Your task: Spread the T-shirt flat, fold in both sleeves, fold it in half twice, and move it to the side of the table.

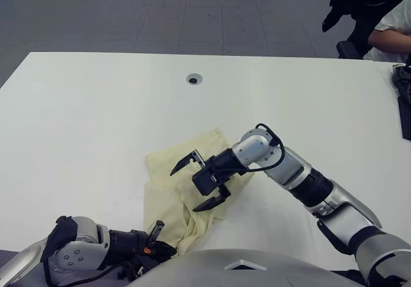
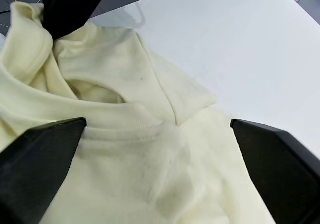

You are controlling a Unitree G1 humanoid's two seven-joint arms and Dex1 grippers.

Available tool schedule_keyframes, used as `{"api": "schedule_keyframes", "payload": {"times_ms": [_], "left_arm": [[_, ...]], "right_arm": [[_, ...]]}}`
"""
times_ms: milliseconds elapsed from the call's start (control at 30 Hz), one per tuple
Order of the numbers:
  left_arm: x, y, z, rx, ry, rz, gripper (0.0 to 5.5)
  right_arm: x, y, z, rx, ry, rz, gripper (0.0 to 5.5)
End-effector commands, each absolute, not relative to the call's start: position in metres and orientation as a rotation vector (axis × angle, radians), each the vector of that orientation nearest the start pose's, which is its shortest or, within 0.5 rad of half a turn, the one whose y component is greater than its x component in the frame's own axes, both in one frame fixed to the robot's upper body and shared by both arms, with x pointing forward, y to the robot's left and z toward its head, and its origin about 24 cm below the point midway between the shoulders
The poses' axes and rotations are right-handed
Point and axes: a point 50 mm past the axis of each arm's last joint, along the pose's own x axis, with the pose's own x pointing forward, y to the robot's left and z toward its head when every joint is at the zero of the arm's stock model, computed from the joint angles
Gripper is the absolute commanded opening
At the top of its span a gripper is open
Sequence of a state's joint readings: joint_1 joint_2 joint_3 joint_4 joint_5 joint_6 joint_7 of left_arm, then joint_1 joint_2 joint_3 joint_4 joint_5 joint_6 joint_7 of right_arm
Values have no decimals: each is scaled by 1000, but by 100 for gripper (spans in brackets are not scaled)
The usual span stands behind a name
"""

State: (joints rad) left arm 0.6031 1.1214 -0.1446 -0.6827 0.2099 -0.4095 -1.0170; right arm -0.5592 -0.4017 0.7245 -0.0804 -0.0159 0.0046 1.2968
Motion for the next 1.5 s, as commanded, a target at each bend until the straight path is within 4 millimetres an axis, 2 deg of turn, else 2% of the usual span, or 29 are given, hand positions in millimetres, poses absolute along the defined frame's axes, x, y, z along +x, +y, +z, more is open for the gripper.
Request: {"api": "schedule_keyframes", "payload": {"times_ms": [33,333,600,1067,1233,1400,1500], "left_arm": [[85,180,85,1121,184,-1756,0],[85,179,85,1123,175,-1768,0],[85,179,85,1129,179,-1769,0],[84,182,82,1134,208,-1770,0],[86,185,82,1132,223,-1755,0],[95,184,86,1082,188,-1700,0],[107,175,99,995,89,-1614,0]], "right_arm": [[226,-29,96,-855,4,1995,519],[224,-17,88,-848,-18,1987,386],[219,-16,84,-846,-8,2011,255],[217,-27,84,-875,28,2021,21],[223,-40,98,-878,8,1966,7],[231,-68,115,-877,-27,1829,7],[234,-90,128,-854,-56,1725,7]]}}
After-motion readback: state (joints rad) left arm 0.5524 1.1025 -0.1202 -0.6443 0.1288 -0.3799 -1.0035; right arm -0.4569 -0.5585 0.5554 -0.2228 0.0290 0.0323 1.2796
